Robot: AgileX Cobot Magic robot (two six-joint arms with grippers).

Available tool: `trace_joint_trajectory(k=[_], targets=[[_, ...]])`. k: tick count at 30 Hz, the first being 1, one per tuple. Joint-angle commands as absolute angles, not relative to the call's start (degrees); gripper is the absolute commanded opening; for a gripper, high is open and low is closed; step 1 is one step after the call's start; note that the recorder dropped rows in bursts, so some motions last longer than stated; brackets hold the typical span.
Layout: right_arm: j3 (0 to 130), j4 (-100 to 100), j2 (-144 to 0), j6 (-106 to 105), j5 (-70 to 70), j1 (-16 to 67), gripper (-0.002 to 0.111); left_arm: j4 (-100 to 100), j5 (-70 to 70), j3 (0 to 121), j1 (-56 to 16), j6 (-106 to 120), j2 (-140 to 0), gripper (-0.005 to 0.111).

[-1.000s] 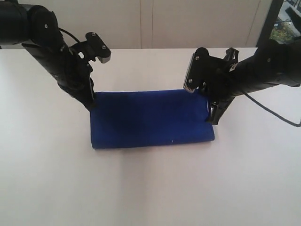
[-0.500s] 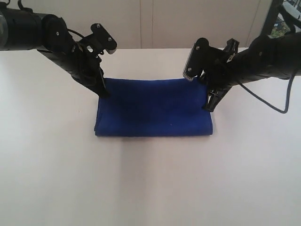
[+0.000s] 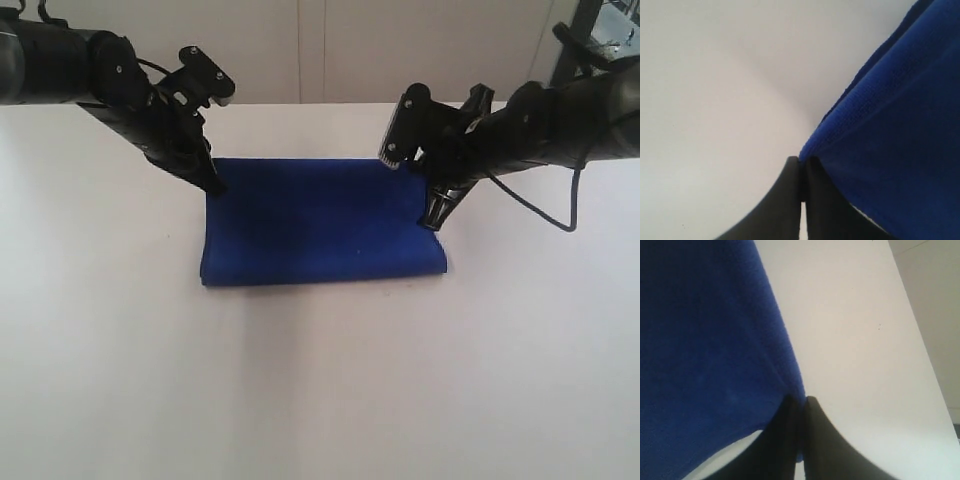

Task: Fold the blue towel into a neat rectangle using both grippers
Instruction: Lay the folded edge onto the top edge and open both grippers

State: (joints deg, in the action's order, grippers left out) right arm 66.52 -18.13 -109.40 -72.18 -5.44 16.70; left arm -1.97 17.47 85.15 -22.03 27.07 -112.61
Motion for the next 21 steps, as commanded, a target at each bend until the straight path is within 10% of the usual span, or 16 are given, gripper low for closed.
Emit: trace_joint_trajectory(k=[1,14,21], targets=[[66.8,-18.2,-110.0,-71.7,-3.4,16.5,0.002,-2.4,15.5,85.5,-21.9,26.4,-112.7,0.0],[66.8,-18.2,-110.5,-71.7,-1.3,16.5,0.005,-2.4,14.6,85.5,-21.9,26.4,-113.7,0.0],[66.8,-18.2,-110.5,-71.7,-0.5,16.5,0.027,-2.4,14.6,85.5,-21.9,26.4,-113.7,0.035]])
